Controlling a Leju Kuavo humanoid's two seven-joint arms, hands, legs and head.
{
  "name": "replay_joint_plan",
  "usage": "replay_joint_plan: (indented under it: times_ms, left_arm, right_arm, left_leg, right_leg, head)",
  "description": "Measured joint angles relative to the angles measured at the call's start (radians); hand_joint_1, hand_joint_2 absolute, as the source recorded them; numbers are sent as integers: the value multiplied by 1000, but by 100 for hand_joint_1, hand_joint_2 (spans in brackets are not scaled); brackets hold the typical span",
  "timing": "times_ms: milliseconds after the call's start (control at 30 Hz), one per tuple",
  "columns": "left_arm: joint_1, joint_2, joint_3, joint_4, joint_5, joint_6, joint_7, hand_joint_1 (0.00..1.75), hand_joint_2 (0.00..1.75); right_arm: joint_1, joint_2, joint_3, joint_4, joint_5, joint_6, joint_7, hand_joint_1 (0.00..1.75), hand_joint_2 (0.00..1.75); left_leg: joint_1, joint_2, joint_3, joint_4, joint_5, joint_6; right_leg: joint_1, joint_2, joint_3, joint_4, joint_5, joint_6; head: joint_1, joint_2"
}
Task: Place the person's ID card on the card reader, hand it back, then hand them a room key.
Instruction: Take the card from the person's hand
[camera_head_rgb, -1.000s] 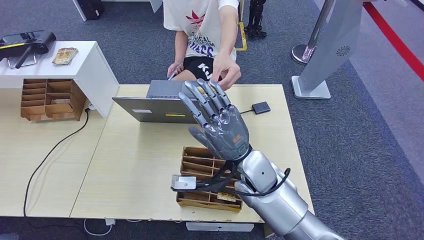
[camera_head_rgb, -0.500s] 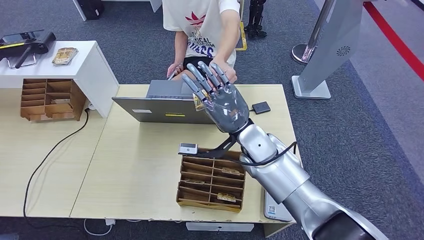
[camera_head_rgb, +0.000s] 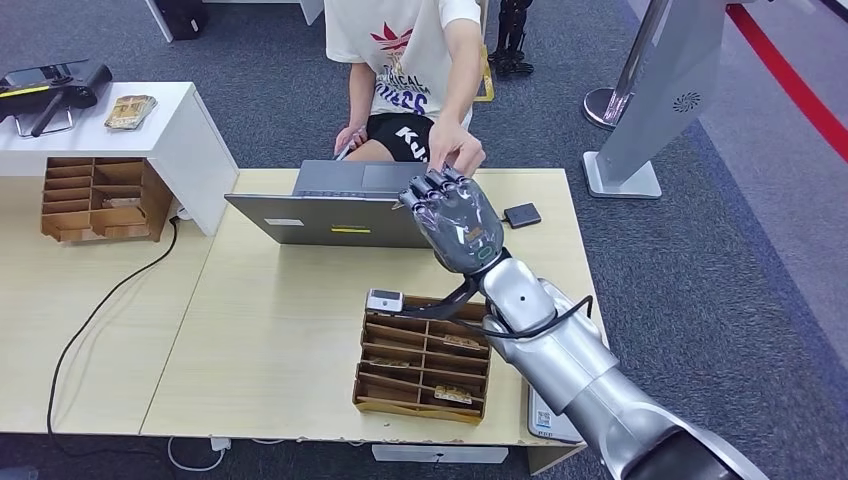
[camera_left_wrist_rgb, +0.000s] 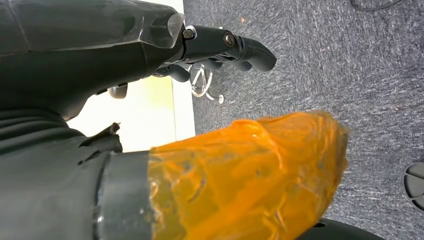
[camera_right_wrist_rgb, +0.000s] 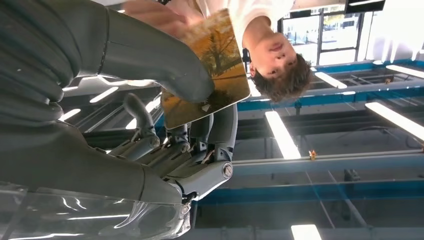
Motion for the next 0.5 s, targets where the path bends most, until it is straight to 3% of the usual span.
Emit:
replay_joint_plan:
  times_ms: [333,500]
  left_arm:
    - [0,0,0,0,3,1,3,0,0]
    - [0,0,0,0,17,4,3,0,0]
  right_arm:
    - [26,4,-28,21,-35,-2,-24,175,175]
    - [62,16,-58,3,-133,0,-58,175,175]
  left_leg:
    - [0,0,0,0,0,0]
    - [0,0,0,0,0,0]
  right_leg:
    - [0,0,0,0,0,0]
    - [0,0,0,0,0,0]
  head:
    - [0,0]
    - [0,0]
